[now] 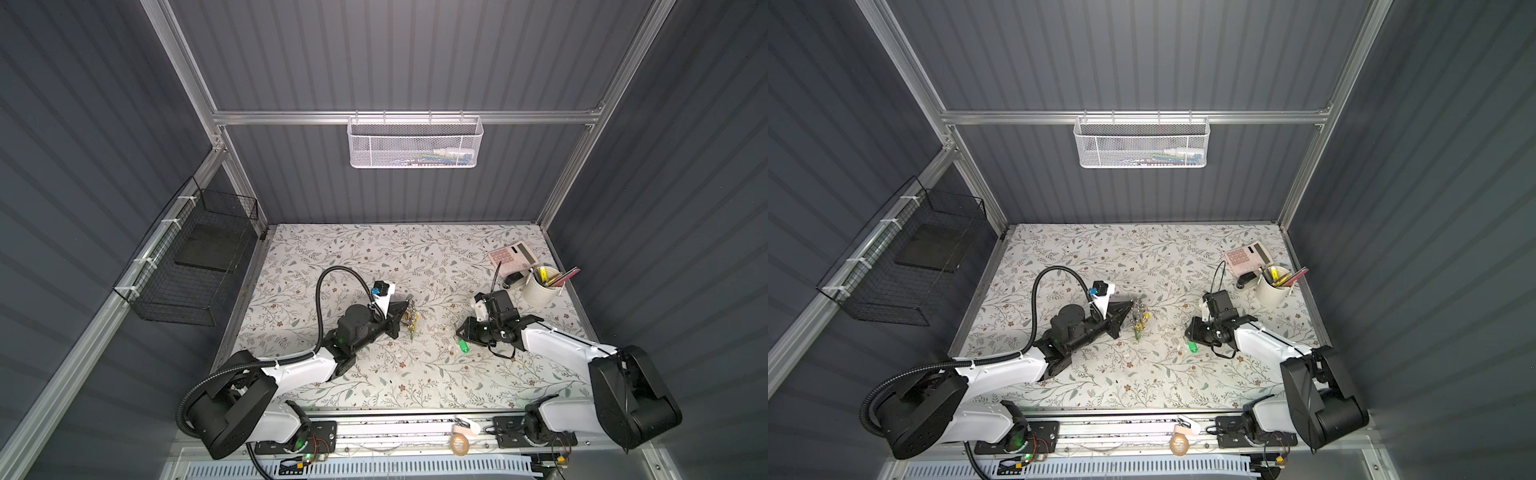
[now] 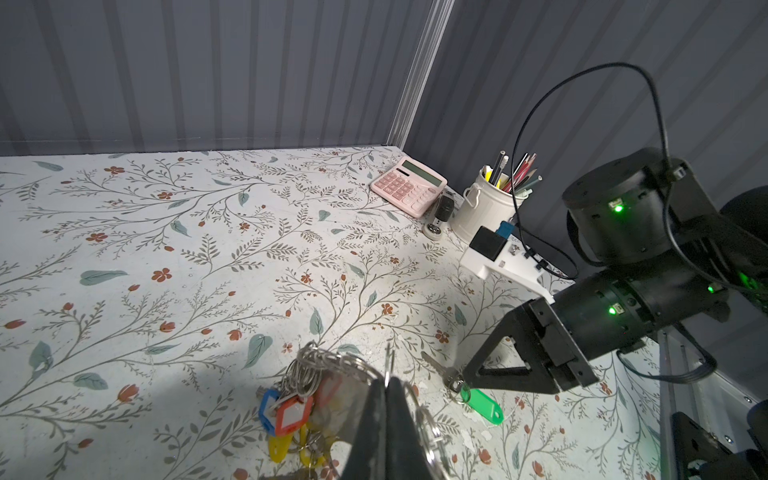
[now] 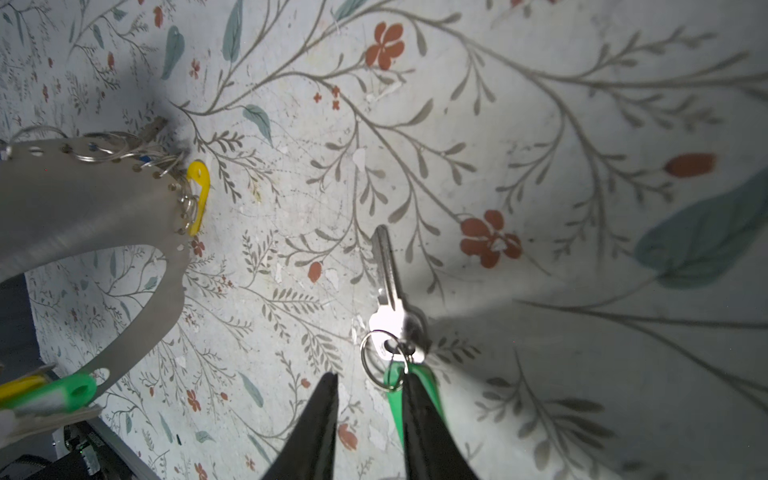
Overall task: Put the keys on the keyring
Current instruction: 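Lower the right gripper and grasp the green-tagged key by its ring, then lift the green-tagged key and carry it toward the bunch in the left gripper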
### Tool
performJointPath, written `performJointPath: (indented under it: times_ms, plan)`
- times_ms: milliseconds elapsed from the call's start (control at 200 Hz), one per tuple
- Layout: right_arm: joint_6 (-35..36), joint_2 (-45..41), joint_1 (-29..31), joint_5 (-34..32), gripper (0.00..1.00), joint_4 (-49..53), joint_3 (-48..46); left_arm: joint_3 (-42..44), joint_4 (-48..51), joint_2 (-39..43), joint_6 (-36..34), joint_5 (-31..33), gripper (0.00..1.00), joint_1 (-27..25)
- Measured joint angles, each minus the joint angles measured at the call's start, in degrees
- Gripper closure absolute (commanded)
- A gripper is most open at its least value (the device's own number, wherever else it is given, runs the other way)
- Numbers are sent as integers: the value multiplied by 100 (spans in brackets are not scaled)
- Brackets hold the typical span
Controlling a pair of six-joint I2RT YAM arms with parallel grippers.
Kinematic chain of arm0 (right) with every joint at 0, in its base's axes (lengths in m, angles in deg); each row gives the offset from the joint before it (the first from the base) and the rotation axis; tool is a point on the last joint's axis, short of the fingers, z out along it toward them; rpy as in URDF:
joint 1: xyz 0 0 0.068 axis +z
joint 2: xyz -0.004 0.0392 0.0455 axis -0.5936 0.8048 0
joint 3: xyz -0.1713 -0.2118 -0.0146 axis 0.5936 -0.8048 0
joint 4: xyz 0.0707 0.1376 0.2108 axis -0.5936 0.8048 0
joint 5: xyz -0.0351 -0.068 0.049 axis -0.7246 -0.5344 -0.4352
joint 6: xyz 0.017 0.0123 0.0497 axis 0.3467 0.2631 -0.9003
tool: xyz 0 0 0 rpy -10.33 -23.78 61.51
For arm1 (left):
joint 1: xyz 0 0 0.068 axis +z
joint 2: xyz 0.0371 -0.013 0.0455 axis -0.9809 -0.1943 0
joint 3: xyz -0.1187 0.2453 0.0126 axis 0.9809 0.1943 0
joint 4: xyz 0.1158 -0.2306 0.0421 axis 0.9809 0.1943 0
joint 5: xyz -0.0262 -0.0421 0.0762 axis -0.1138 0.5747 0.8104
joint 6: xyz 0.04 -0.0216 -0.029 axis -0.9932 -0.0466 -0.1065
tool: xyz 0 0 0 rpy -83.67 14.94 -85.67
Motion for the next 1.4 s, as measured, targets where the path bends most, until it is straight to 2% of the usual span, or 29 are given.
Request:
performJointPath:
  times_ms: [340, 550, 1091, 1401]
  plan:
    - [4, 122, 31, -87, 86, 2, 0, 0, -13, 0, 7, 0, 100, 2]
    - [9, 122, 79, -199, 78, 2, 0, 0, -15, 0, 31, -2, 100, 0]
    - [24, 122, 372, -535, 82, 118, 0, 0, -20, -7, 63, -2, 100, 0]
    - [24, 109, 544, -837, 95, 175, 2, 0, -22, -7, 68, -2, 100, 0]
